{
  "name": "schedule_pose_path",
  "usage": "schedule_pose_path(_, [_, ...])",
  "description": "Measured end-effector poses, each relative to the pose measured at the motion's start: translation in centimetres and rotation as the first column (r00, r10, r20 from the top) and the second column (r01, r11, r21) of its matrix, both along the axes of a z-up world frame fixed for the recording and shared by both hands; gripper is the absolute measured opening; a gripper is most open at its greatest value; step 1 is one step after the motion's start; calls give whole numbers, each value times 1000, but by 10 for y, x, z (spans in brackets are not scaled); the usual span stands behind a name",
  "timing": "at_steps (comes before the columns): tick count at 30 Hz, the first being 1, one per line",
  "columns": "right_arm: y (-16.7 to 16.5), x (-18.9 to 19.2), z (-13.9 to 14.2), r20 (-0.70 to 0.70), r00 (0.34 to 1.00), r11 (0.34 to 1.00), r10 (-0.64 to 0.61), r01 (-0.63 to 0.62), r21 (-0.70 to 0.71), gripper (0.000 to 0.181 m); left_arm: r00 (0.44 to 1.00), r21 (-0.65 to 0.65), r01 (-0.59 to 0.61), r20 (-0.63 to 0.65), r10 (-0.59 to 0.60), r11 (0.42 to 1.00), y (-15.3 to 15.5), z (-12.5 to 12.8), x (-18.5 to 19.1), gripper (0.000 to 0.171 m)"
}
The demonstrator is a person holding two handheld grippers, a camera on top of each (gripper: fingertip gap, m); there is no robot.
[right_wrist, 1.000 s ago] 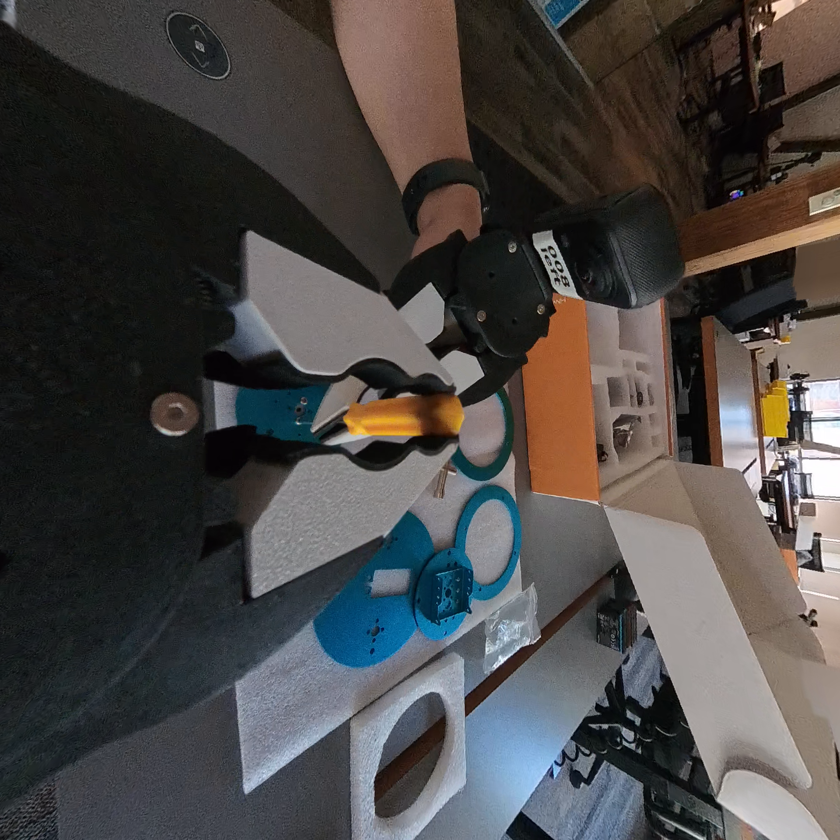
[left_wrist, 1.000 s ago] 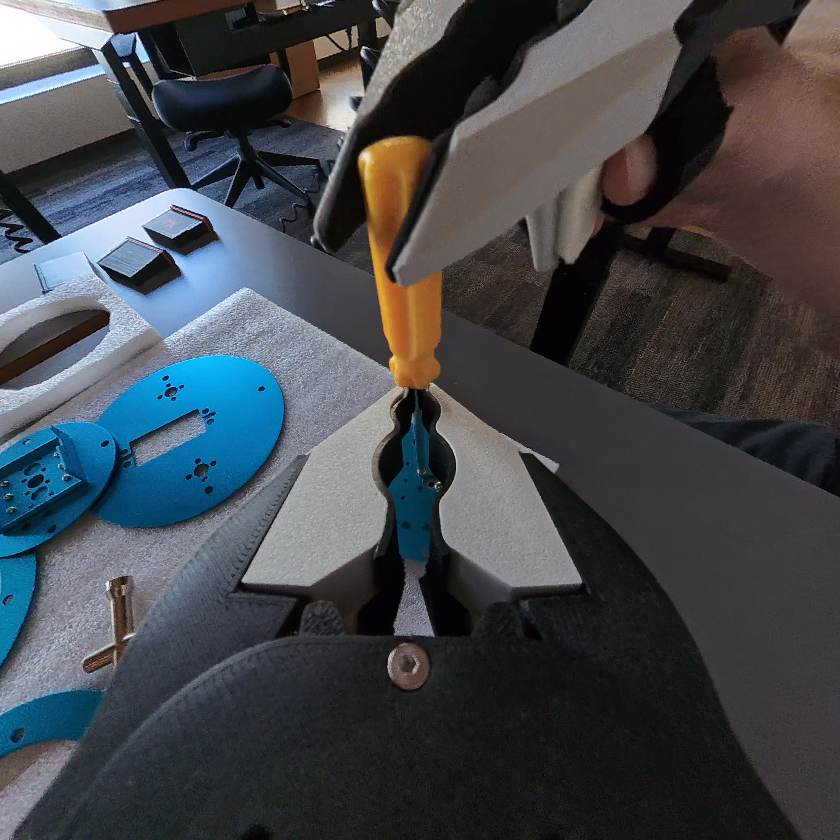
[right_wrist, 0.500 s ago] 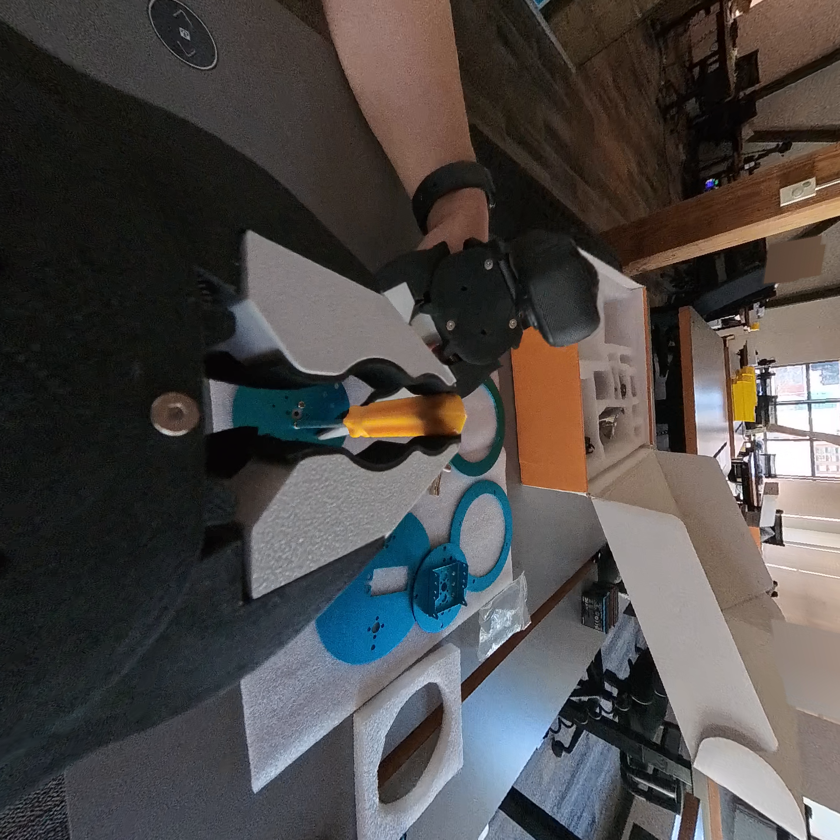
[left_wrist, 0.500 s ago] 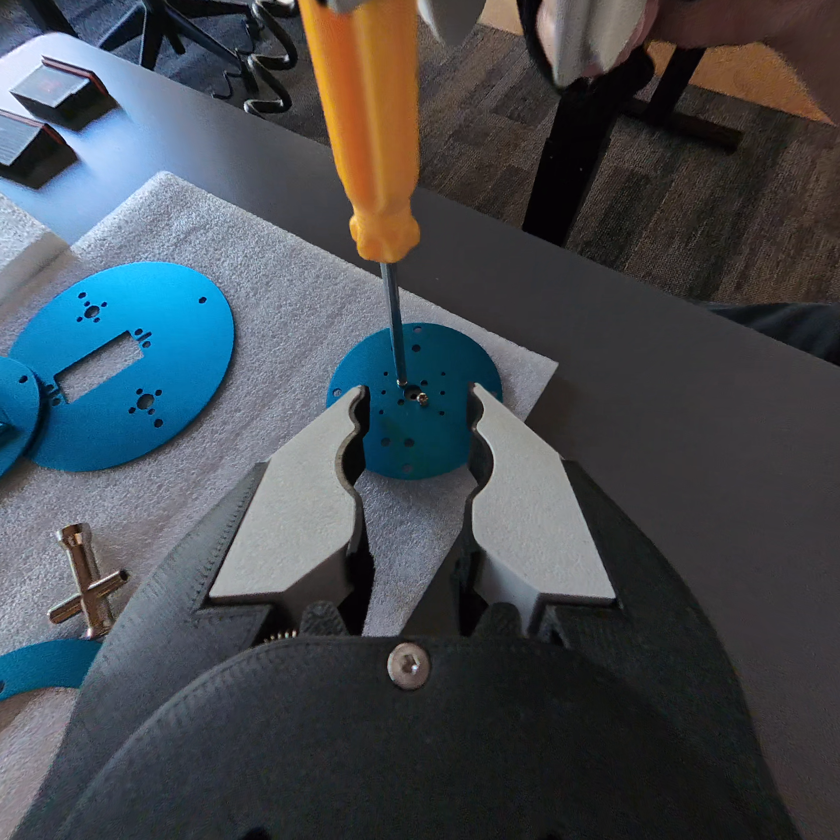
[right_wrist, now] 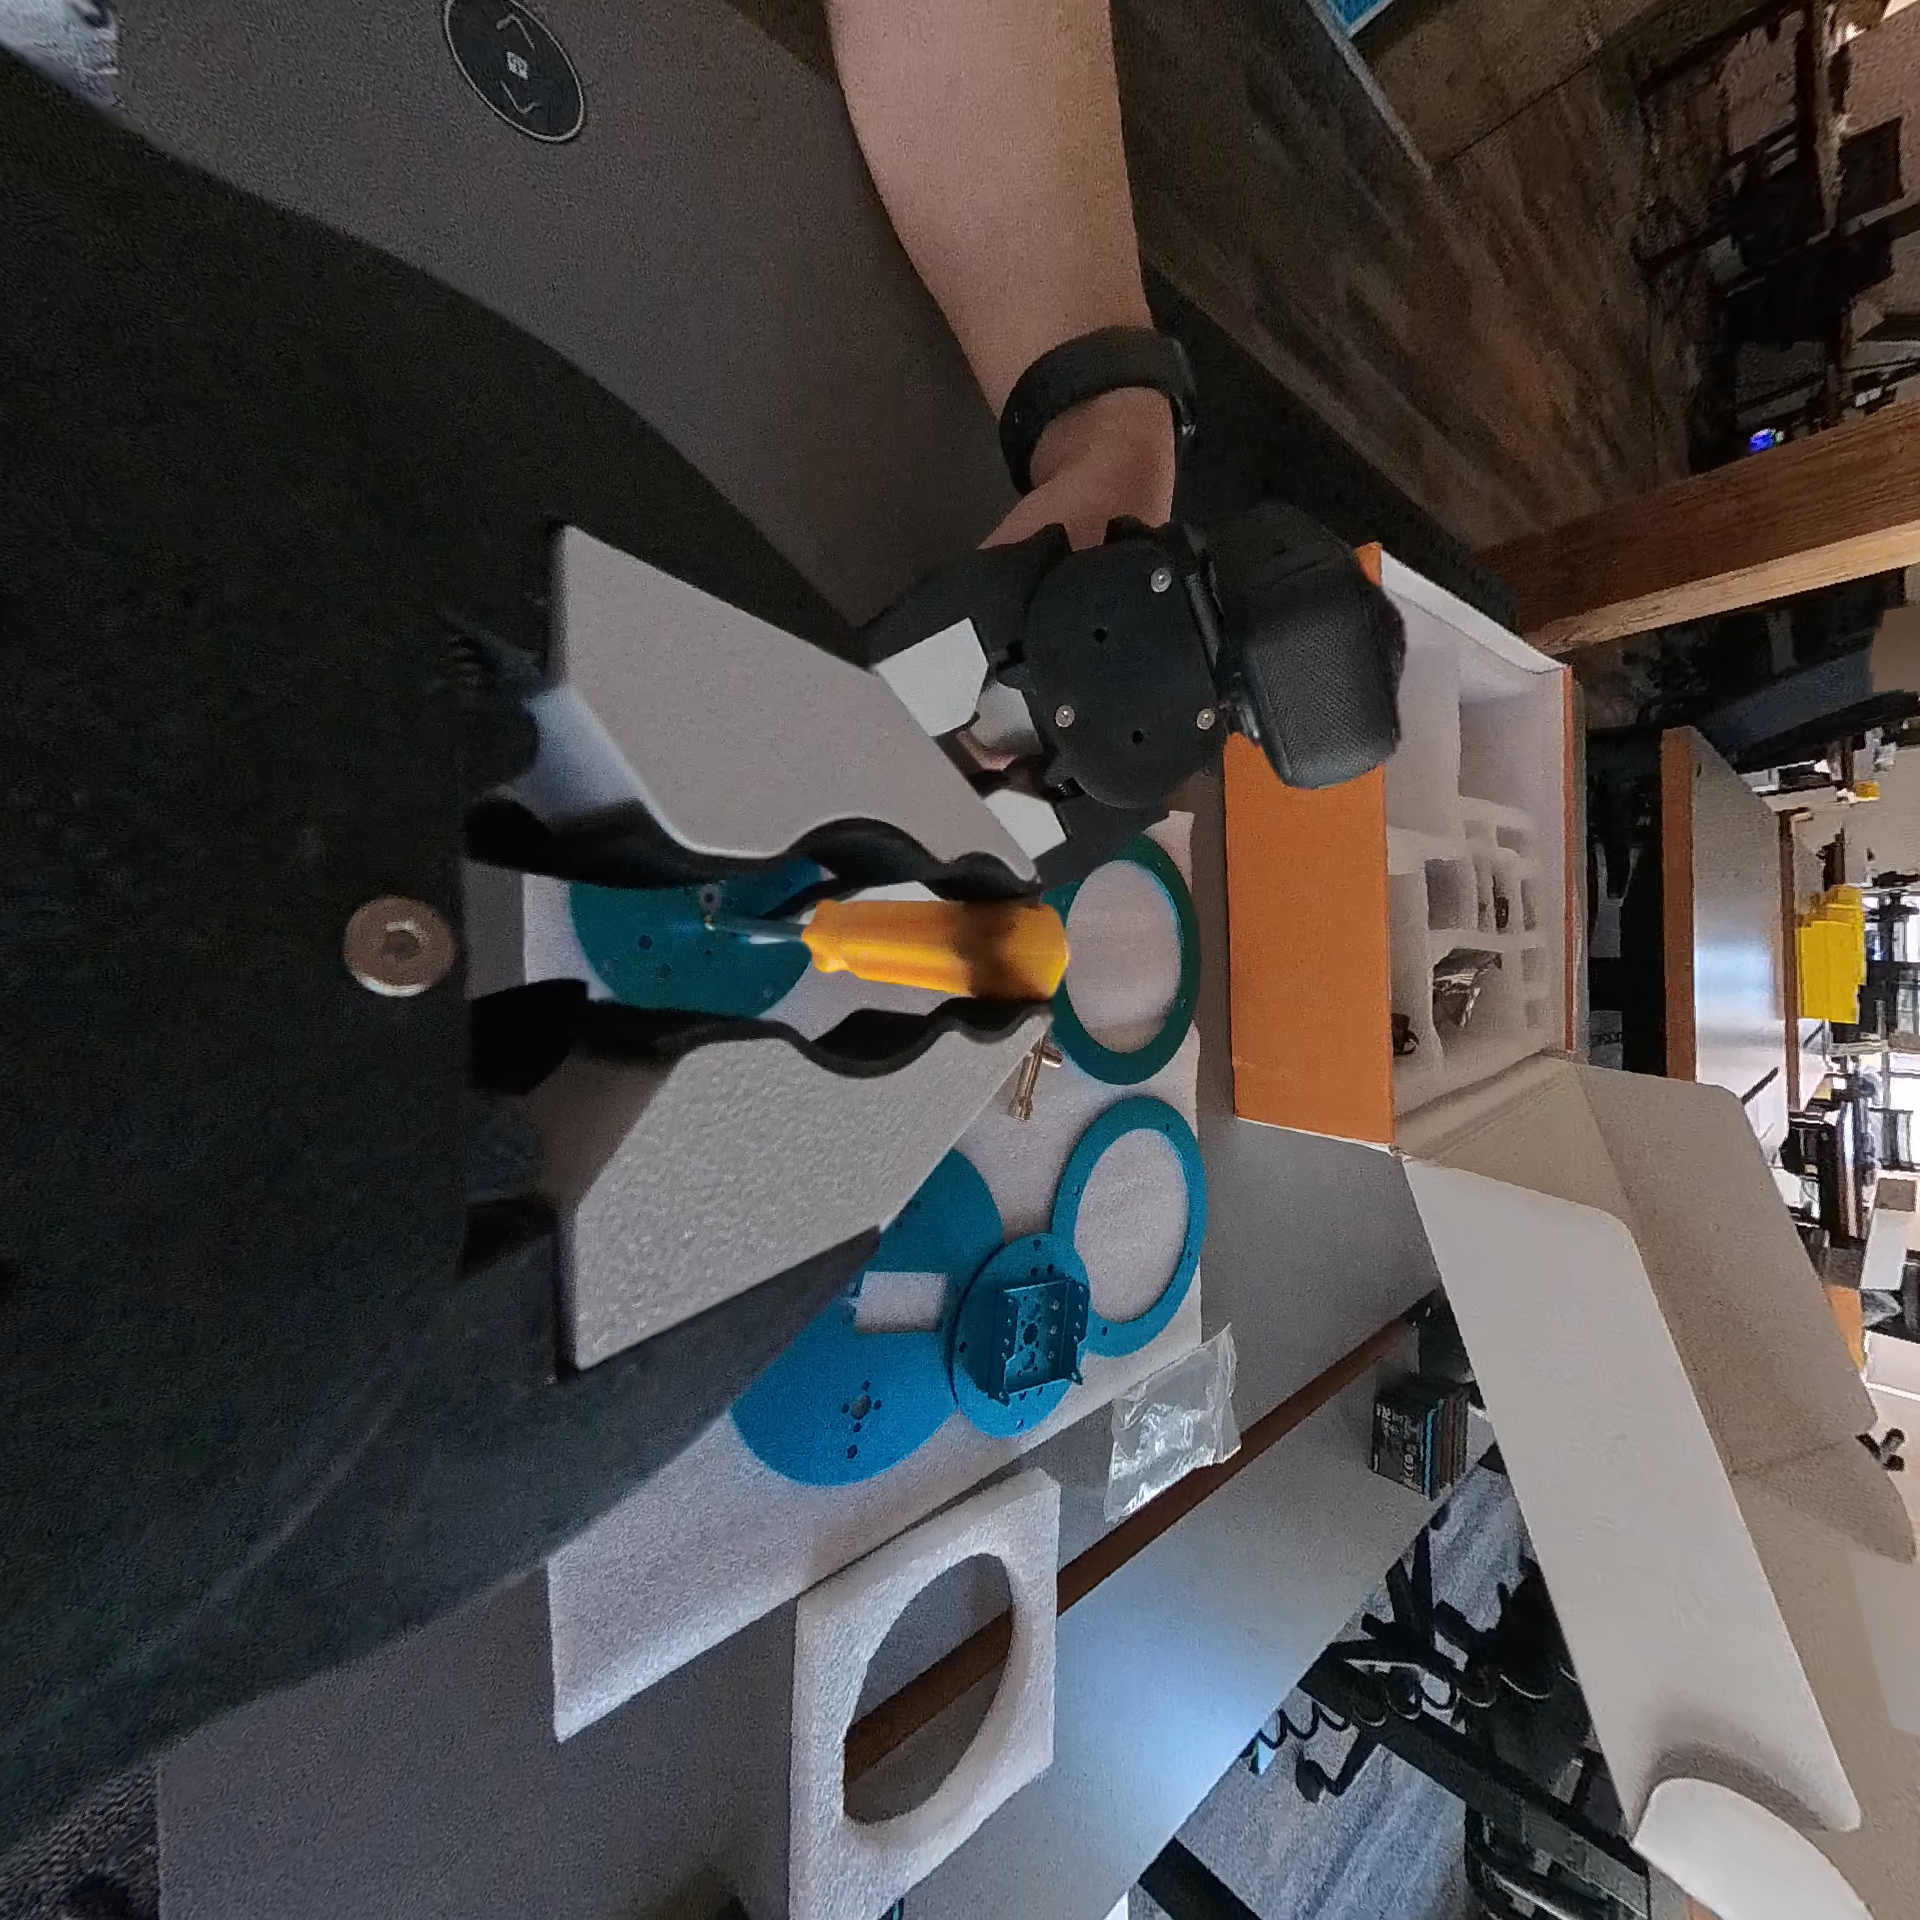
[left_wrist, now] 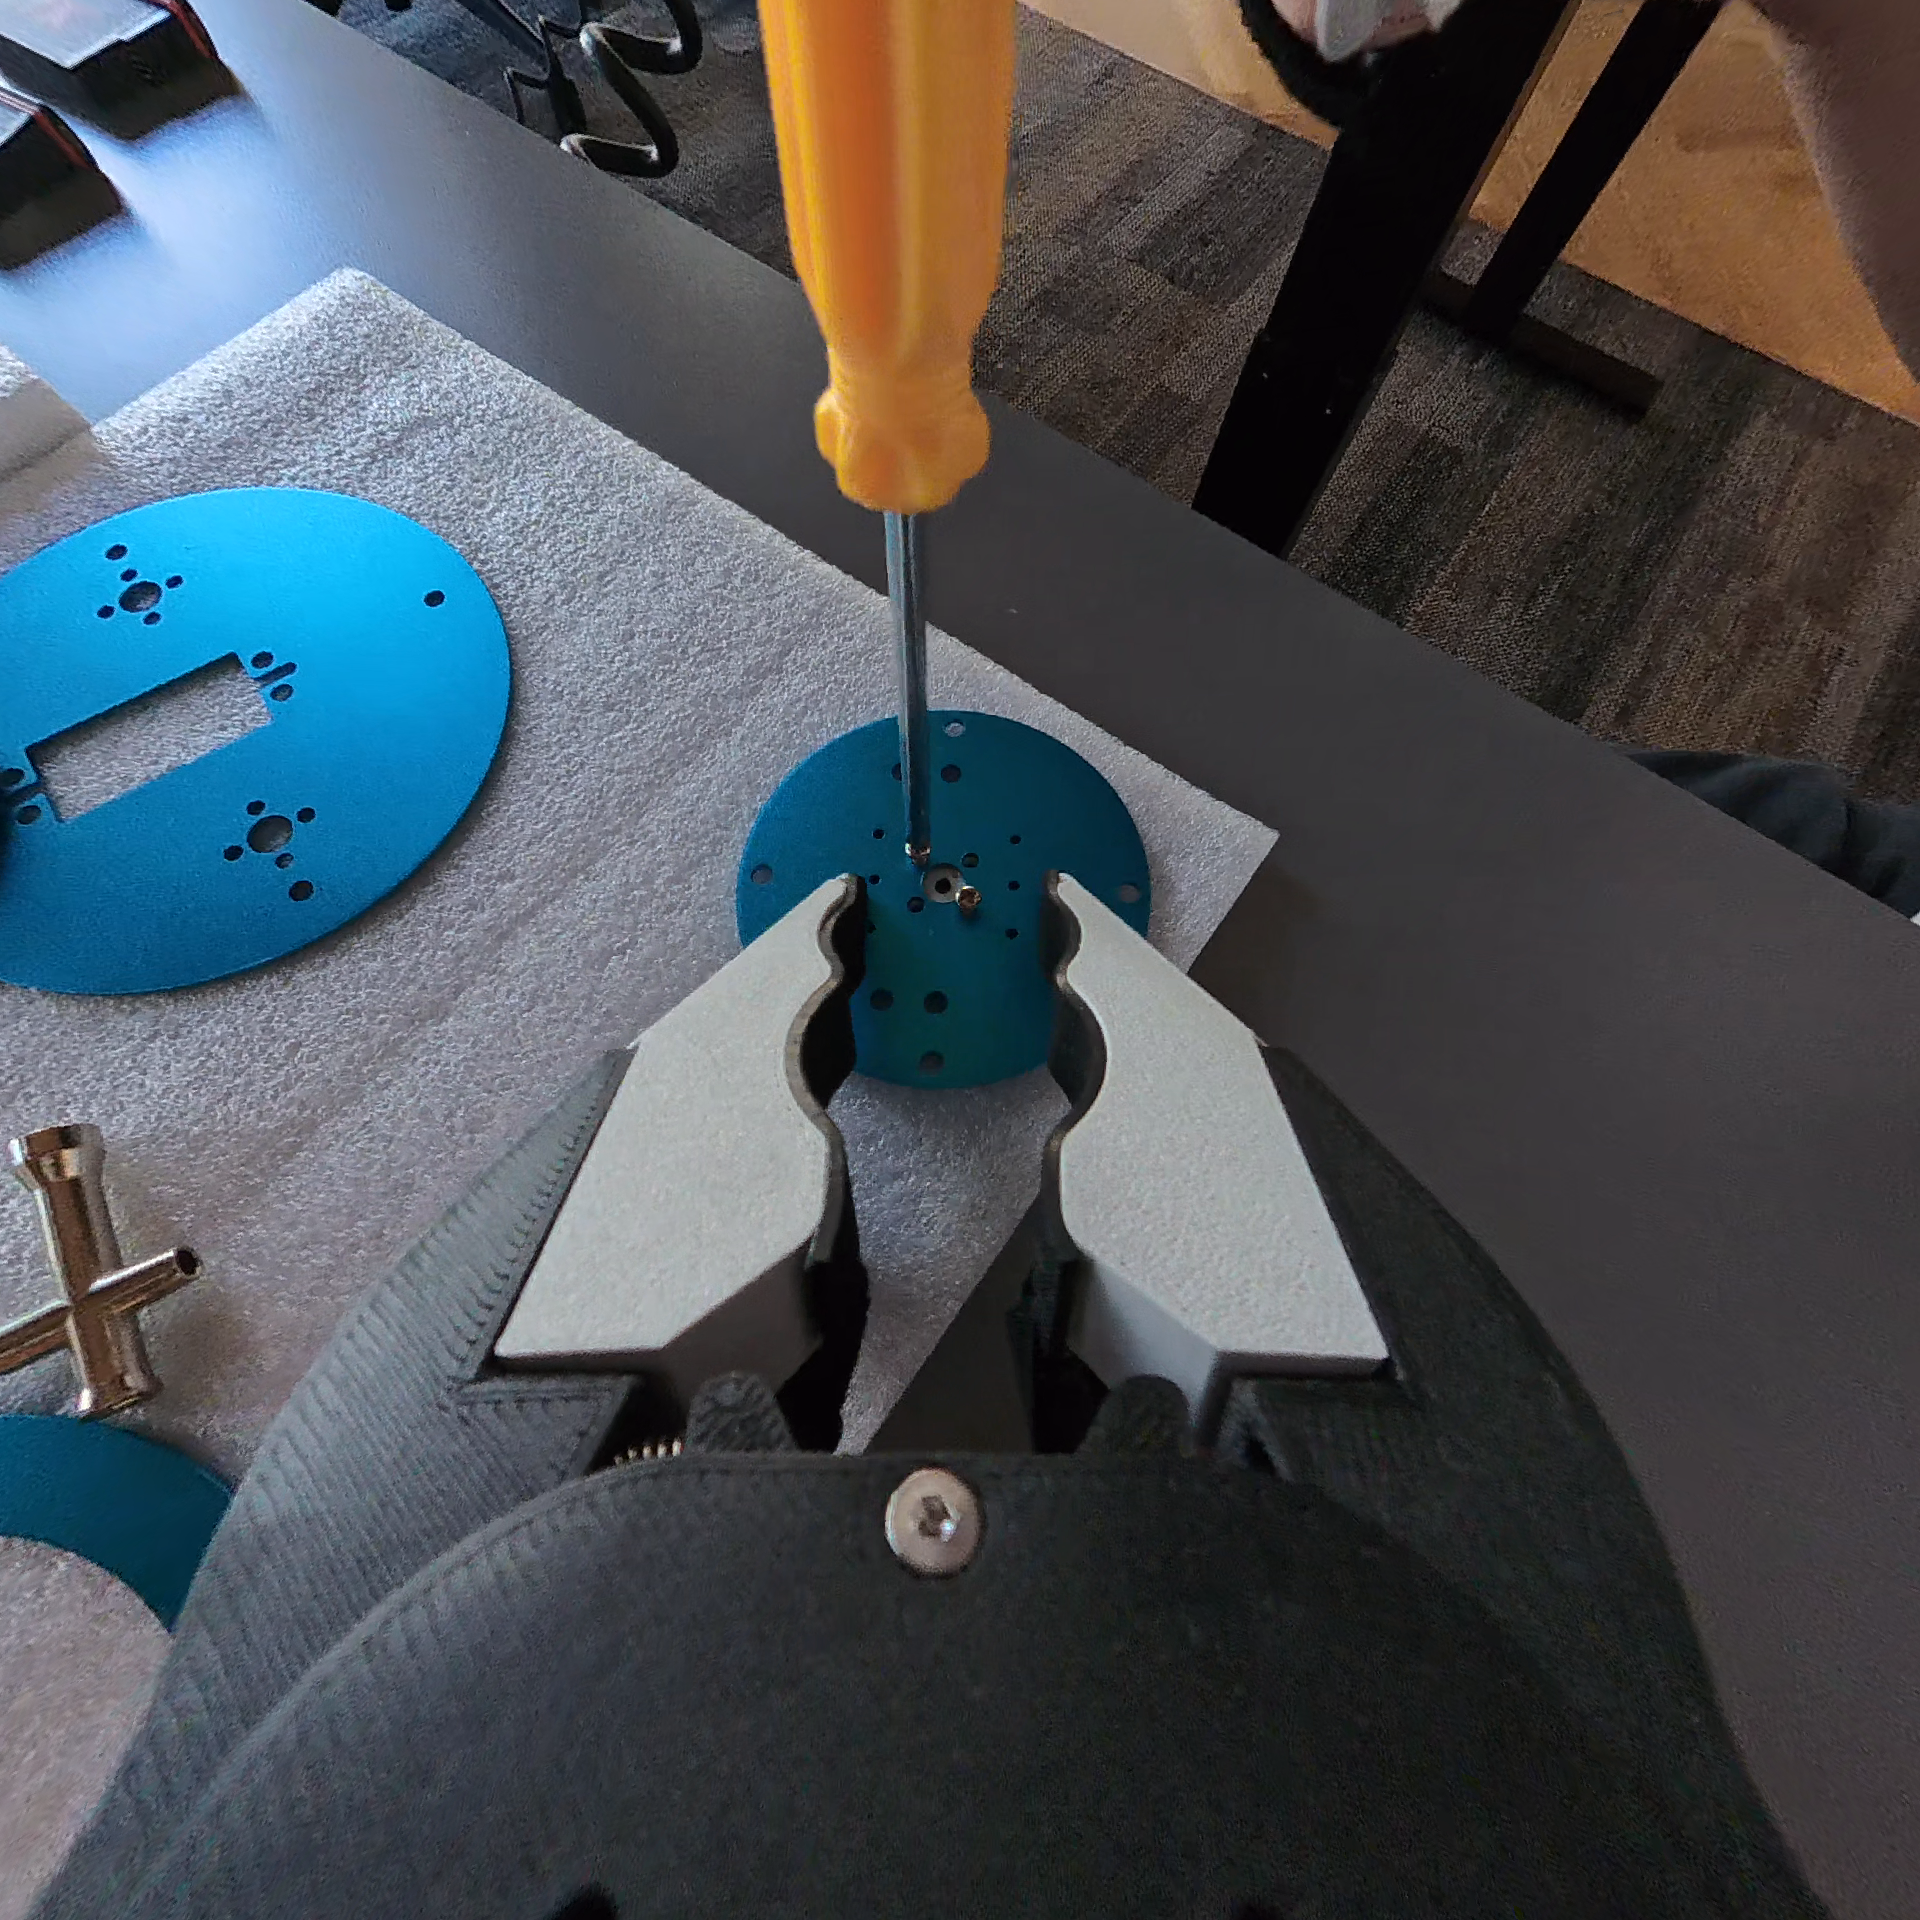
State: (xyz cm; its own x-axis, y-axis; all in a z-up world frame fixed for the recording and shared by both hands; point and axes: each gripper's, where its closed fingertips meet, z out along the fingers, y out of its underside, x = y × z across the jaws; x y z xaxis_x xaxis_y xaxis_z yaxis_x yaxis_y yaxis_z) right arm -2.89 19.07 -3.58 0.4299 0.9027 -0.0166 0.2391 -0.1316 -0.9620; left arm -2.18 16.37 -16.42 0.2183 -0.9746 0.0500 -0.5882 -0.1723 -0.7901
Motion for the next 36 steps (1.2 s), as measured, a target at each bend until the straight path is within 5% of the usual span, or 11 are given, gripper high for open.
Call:
schedule_pose_path(4, [6, 1, -2, 15, 999, 998, -32, 32, -48, 17, 1000, -4, -13, -1, 13, 1000, 1, 0, -1, 26])
schedule_pose_path(10, [14, 12, -2, -54, 941, 943, -334, 333, -24, 18, 1000, 2, -15, 0, 15, 1000, 1, 1, -1, 25])
schedule_pose_path(14, [7, 4, -1, 2, 957, 957, -290, 290, 4, 17, 1000, 6, -13, -4, 13, 1000, 0, 1, -1, 25])
schedule_pose_path(17, [-7, -11, -2, 21, 992, 992, -122, 122, -27, 17, 1000, 5, -12, -3, 12, 1000, 0, 1, -1, 24])
schedule_pose_path(26, [-10, -11, -10, 240, 969, 998, 60, -65, 15, 17, 1000, 6, -12, -3, 12, 1000, 0, 1, -1, 24])
schedule_pose_path(28, [-4, -9, -12, 256, 967, 999, 12, -2, -37, 17, 1000, 6, -13, -3, 13, 1000, 0, 1, -1, 24])
schedule_pose_path(33, [9, 4, -12, 193, 921, 934, -339, 355, -50, 18, 1000, 5, -14, -4, 14, 1000, 0, 1, -1, 23])
schedule_pose_path(36, [2, 2, -11, 226, 904, 929, -362, 371, 4, 18, 1000, 8, -13, -5, 13, 1000, 0, 1, -1, 23])
